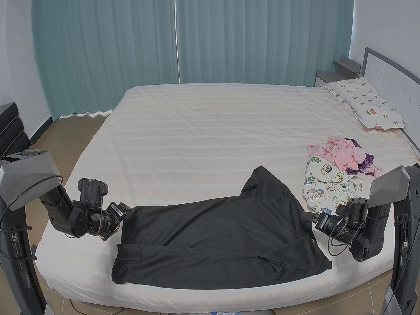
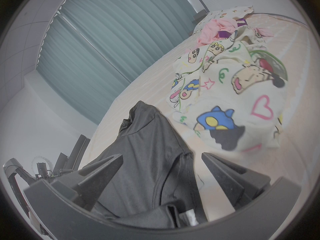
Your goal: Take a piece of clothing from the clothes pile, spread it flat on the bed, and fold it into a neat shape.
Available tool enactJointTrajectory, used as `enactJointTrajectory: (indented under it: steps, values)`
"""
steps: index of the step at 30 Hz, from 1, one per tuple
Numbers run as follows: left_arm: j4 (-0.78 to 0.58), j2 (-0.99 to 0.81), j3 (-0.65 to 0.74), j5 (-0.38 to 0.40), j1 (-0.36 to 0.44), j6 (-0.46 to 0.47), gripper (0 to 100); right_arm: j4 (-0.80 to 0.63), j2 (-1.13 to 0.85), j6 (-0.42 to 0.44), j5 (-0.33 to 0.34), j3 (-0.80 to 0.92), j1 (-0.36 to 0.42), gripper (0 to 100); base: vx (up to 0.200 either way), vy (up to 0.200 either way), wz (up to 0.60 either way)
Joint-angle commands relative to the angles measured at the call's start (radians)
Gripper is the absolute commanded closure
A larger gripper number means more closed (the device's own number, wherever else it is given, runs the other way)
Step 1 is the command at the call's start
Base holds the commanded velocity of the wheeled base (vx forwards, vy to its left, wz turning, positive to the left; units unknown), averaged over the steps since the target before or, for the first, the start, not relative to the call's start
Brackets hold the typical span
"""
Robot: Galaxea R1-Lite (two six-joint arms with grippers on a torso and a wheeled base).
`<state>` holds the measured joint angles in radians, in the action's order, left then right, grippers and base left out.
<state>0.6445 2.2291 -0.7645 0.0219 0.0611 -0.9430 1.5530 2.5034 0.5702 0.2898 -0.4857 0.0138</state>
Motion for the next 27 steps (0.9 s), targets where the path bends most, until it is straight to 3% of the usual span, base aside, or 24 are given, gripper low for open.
enactJointTrajectory:
  steps: [1,7,10,15,24,25,27]
  values:
    - [0.001,-0.002,-0.015,0.000,-0.001,0.003,0,0.015,-0.009,-0.001,0.000,0.006,0.003,0,0.000,0.000,0.00]
    - [0.001,0.073,-0.111,0.003,-0.001,0.053,0,0.015,-0.017,-0.001,0.002,0.012,0.005,0,0.000,0.000,0.00]
    - [0.000,0.122,-0.165,0.004,-0.004,0.162,0,0.015,-0.018,-0.001,0.002,0.012,0.003,0,0.000,0.000,0.00]
    - [-0.005,0.155,-0.213,0.020,-0.001,0.251,0,0.015,-0.018,-0.001,0.002,0.012,0.003,0,0.000,0.000,0.00]
    - [-0.009,0.199,-0.269,0.021,-0.001,0.260,0,0.015,-0.018,-0.001,0.002,0.010,0.003,0,0.000,0.000,0.00]
    - [-0.012,0.199,-0.266,0.021,-0.001,0.259,100,0.015,-0.018,-0.001,0.002,0.010,0.005,0,0.000,0.000,0.00]
    - [-0.028,0.198,-0.260,0.020,0.000,0.257,100,0.015,-0.017,-0.001,0.002,0.010,0.005,0,0.000,0.000,0.00]
